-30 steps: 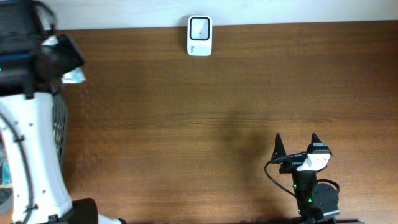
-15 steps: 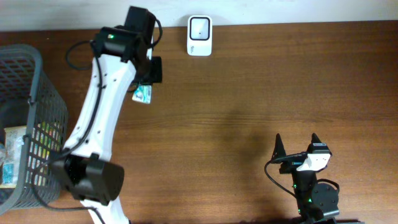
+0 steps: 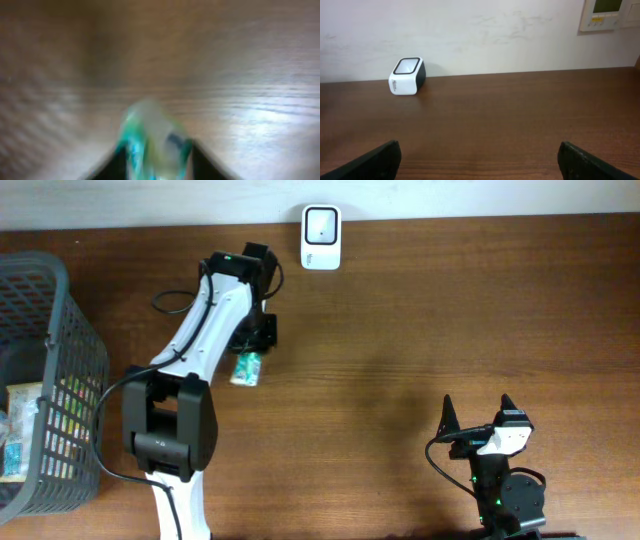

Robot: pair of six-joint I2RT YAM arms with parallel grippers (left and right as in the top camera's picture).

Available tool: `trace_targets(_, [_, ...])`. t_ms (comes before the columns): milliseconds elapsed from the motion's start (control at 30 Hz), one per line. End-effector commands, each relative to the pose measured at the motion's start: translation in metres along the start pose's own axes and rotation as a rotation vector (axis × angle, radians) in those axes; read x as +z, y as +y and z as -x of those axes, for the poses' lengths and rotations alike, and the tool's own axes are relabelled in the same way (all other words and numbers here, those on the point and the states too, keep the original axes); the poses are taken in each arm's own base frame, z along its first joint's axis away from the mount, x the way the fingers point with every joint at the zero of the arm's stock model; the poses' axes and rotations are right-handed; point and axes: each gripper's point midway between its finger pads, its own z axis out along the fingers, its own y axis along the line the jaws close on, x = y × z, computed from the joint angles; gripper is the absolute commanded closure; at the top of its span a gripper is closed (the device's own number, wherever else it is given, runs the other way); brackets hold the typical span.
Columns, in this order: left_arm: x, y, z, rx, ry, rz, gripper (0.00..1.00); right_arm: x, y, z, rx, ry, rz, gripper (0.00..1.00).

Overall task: Scan the item barcode
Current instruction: 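Carry the green pack to table centre and release it, then return left gripper to basket and grasp the orange pack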

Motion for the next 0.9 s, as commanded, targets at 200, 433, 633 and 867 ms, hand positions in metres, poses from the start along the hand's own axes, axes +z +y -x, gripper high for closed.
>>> trace_targets(200, [-0.230, 0.105, 0.062, -0.236, -0.567, -0.022, 0.01, 0.000, -0.002, -0.003, 0.006, 0.007, -0.007, 0.01])
trace_targets(433, [-0.266, 0.325, -0.004, -0.870, -0.688, 0.096, 0.01, 0.000, -0.002, -0.003, 0.006, 0.007, -0.007, 0.01])
trace_targets(633, [-0.159, 0.386, -0.056, -1.113, -0.300, 0.126, 0.01, 0.000, -0.002, -0.003, 0.006, 0.007, -0.007, 0.01])
trace_targets(867, [-0.050, 0.385, -0.078, -1.077, -0.024, 0.066, 0.07, 0.000, -0.002, -0.003, 0.006, 0.007, -0.007, 0.01])
